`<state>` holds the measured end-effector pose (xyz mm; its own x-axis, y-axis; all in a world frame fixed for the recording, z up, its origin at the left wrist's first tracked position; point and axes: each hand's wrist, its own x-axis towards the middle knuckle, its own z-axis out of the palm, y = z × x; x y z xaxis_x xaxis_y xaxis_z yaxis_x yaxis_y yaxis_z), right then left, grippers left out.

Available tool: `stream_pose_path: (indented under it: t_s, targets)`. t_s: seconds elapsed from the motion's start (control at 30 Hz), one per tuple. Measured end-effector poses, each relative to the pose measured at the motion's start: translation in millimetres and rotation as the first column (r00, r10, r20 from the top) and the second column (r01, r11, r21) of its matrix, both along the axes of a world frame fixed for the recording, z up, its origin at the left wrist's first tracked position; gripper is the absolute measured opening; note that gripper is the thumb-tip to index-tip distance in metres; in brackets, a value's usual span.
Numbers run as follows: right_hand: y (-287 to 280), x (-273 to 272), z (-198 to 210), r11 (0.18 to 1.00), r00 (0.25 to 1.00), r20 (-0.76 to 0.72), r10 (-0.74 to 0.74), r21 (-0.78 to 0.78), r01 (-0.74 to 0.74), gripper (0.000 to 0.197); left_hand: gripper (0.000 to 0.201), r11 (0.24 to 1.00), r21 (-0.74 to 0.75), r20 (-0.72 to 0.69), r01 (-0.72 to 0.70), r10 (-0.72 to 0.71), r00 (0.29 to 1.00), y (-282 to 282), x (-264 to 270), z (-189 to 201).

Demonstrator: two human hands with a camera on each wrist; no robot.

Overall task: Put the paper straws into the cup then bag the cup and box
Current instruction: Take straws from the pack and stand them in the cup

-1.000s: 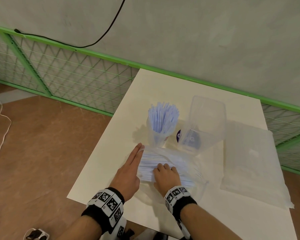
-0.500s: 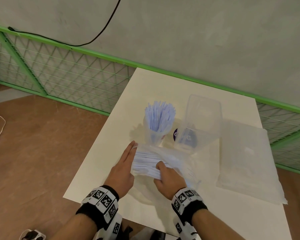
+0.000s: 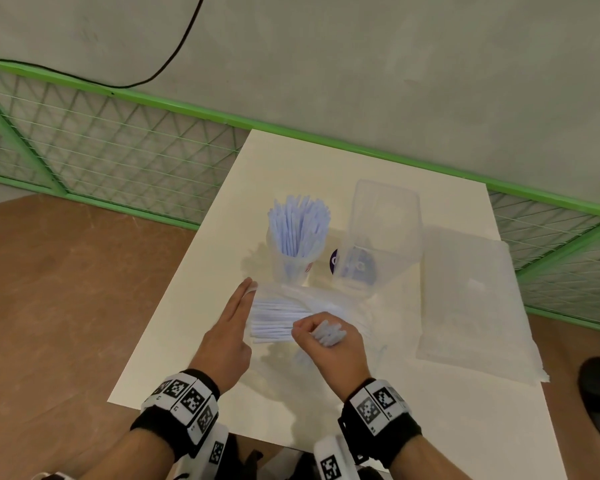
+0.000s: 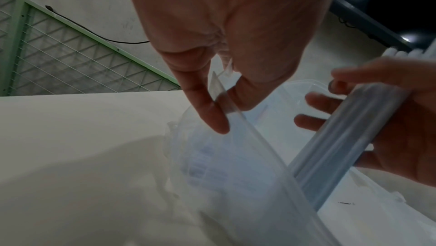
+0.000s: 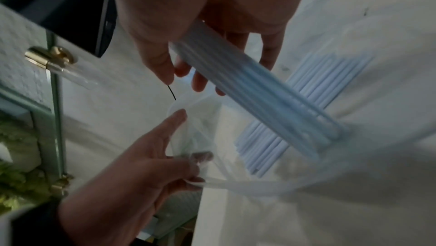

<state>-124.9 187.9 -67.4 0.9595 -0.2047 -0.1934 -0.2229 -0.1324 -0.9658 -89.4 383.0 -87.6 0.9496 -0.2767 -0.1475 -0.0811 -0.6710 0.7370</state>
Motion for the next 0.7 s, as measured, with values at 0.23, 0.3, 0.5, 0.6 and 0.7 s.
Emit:
stream_pose_path:
  t_s: [0.23,0.3,0.5,0.6,0.7]
  targets:
    - [8,1,-2,0.979,0.99,0.144,-0.003,-0.2,0.032,0.008,0.103,1.0,-0.001,-0.016,0.007,-0.007,1.0,-2,-2,-2]
    - [0,1,-3,0.946,0.992,0.117,0.044,-0.325,-0.004,0.01,0.103,1.0,-0.003,-0.018,0.007,-0.007,1.0,-1,-2,-2]
    - [-18,5,-1,0.857,0.988,-0.084,0.127,-0.493,-0.152,0.024,0.101,1.0,0.005,-0.005,0.02,-0.02,1.0,-3,-2,1]
    - [-20,10,19,0.884,0.988,-0.106,0.113,-0.443,-0.149,0.024,0.101,1.0,0.004,-0.009,0.022,-0.022,1.0,-5,0,4]
    - [-28,29,65,0.932,0.997,0.001,0.08,-0.355,-0.074,0.01,0.102,1.0,0.005,-0.015,0.024,-0.024,1.0,-5,2,3]
